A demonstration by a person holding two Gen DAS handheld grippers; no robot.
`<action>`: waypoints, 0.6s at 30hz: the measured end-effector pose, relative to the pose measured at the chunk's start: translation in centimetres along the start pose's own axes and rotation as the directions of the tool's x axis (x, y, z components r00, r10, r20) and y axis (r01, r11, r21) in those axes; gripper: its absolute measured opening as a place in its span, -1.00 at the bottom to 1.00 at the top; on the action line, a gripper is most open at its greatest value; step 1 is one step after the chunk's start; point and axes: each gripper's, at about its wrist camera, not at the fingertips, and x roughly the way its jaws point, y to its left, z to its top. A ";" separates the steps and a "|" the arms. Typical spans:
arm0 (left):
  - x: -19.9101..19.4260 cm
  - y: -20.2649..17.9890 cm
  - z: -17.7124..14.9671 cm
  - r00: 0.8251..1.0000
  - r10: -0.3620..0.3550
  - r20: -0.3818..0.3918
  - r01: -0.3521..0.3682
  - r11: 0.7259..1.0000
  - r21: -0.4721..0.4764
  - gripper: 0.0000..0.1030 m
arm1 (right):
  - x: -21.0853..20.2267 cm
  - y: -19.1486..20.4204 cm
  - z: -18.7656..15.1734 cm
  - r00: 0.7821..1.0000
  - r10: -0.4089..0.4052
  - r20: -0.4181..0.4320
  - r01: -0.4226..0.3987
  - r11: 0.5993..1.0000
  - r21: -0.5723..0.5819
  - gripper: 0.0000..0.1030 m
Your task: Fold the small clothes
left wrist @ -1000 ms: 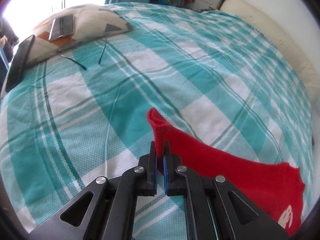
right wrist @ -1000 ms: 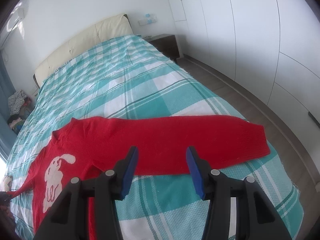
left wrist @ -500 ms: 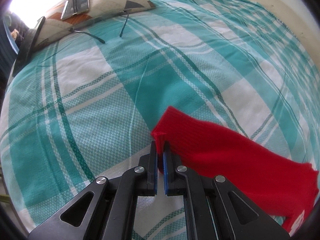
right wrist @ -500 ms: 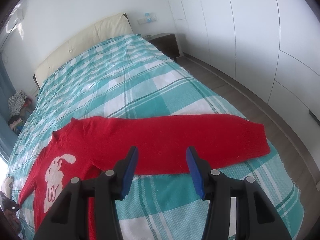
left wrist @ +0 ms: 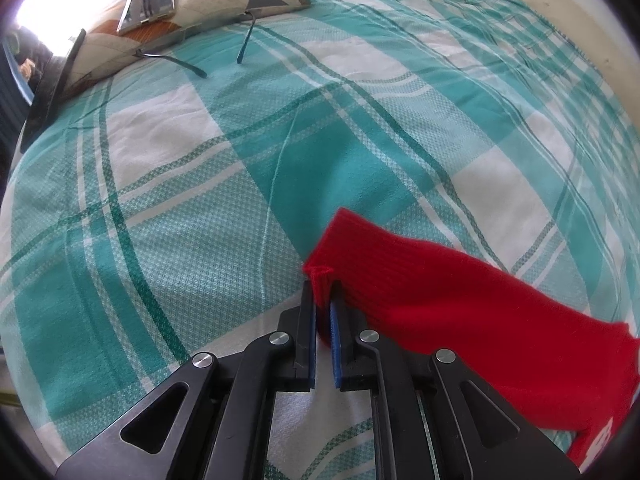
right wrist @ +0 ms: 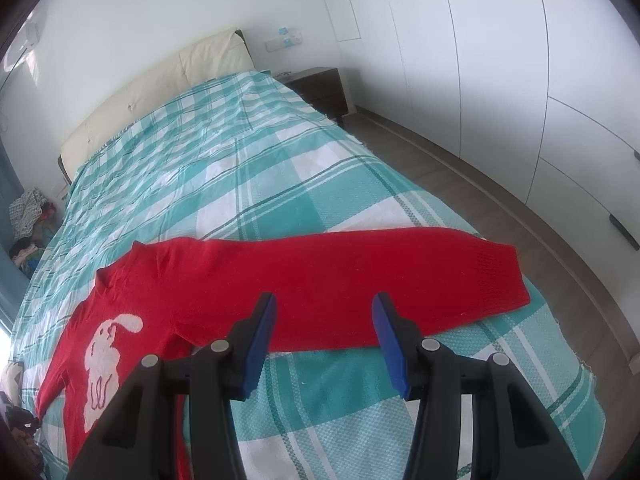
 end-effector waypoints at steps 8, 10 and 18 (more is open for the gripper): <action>-1.2 1.0 -0.3 1.000 0.006 0.005 -0.006 0.999 -0.052 0.17 | 0.0 -0.1 0.0 1.000 -0.001 -0.001 0.001 1.000 0.000 0.01; -1.7 1.2 -0.4 1.000 0.011 0.009 -0.010 0.998 -0.061 0.31 | 0.0 -0.1 0.0 1.000 -0.001 -0.001 0.001 1.000 -0.002 0.02; -6.7 4.8 -0.1 0.972 0.131 0.193 -0.085 0.970 -0.227 0.65 | -0.1 -0.2 -0.1 1.000 -0.014 0.007 0.014 1.000 0.003 0.06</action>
